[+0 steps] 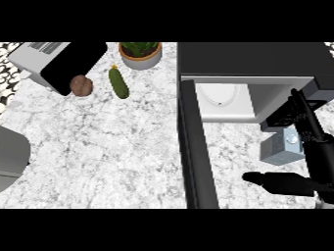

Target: Pick up the milk, place it into the microwave and close the microwave

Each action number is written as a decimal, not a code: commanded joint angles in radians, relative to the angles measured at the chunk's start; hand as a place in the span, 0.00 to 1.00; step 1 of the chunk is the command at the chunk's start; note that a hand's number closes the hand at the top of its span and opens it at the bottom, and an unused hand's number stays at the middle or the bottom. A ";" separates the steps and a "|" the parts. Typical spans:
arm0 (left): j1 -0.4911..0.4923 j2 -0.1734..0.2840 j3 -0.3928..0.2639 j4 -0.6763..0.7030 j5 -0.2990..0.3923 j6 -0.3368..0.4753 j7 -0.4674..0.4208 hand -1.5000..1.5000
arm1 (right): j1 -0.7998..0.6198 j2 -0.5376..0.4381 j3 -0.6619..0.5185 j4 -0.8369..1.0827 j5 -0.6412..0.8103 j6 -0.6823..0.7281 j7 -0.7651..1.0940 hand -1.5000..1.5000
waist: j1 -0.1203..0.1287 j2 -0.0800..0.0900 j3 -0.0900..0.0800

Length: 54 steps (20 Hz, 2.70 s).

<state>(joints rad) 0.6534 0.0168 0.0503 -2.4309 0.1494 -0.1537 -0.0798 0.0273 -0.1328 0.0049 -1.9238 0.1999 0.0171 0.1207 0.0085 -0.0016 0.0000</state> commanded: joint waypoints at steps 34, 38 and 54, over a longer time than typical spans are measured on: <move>0.154 -0.017 0.074 -0.063 0.130 -0.125 -0.061 0.00 | -0.158 -0.081 -0.246 0.964 0.036 -0.056 -0.738 0.00 | 0.012 0.002 0.001; 0.145 -0.017 0.115 -0.039 0.137 -0.147 -0.086 0.00 | -0.163 -0.122 -0.260 1.020 0.026 -0.008 -0.775 0.00 | 0.013 0.002 0.001; 0.123 -0.017 0.150 -0.032 0.169 -0.173 -0.089 0.00 | -0.274 -0.122 -0.224 1.148 0.025 0.067 -1.001 1.00 | 0.012 0.000 0.000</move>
<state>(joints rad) 0.7671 0.0032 0.1818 -2.3946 0.2493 -0.3180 -0.1721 -0.1943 -0.2798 -0.2691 -0.8047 0.2061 0.0315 -0.9330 -0.0007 -0.0178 -0.0119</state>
